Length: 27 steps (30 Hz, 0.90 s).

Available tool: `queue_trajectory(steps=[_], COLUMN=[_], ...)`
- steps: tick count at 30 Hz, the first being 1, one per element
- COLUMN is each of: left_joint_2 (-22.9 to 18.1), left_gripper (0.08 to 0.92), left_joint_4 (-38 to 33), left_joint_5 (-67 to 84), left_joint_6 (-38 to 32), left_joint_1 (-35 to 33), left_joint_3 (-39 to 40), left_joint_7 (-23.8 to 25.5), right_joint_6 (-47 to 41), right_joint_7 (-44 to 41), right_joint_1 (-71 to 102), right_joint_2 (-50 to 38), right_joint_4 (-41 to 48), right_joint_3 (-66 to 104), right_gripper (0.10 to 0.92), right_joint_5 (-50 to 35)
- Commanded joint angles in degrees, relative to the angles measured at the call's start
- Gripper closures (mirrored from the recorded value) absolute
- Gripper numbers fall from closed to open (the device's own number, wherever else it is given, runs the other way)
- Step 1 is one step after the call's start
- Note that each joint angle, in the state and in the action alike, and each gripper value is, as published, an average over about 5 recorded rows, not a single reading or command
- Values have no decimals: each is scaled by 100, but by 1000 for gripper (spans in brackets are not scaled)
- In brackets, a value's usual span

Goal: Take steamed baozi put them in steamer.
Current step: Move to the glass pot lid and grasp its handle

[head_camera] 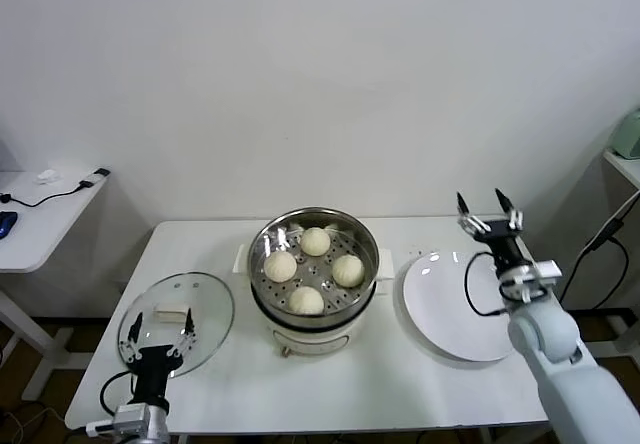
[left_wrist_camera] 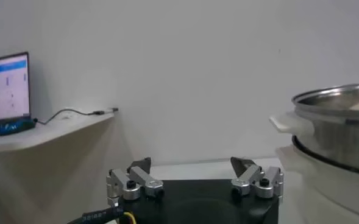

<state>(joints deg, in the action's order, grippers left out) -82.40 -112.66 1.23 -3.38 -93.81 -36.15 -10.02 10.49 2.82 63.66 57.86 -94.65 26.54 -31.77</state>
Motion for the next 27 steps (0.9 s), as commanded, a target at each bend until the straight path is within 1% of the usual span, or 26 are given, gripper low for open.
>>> queue_trajectory(steps=[1,4,7,10,13,18,27], left_joint_2=[191,416,616,844,1034,1196,1159], left_gripper=[177,177,177,177,177,177,177], left_joint_4=[150,452,937,1377,1692,2039,2617], left_joint_5=[-1549,-3214,-4704,-5785,-6570,-7203,-7581], left_joint_6=[-132,-330,-521,-449,-228,102,247], left_joint_1=[-32,-37,40,101,134,227,717], left_joint_3=[-2,-68,-183,-245,-251,-205,-137], left_joint_7=[-482,-867,-1262,-1687,-1999,-2088,-2072], right_joint_6=[384,281,114,62,72,-40,-171], right_joint_7=[2,-30,25,65,69,46,-138], right_joint_1=[2355,2562,2749,2888,2963,3013,3110], right_joint_2=[1295,1448,1548,1612,1643,1639,1599], right_joint_4=[-525,-596,-635,-626,-613,-679,-724], right_joint_3=[1276,1182,1090,1040,1018,1011,956], right_gripper=[203,203,203,203,203,203,203], right_joint_5=[77,92,291,596,768,945,1319])
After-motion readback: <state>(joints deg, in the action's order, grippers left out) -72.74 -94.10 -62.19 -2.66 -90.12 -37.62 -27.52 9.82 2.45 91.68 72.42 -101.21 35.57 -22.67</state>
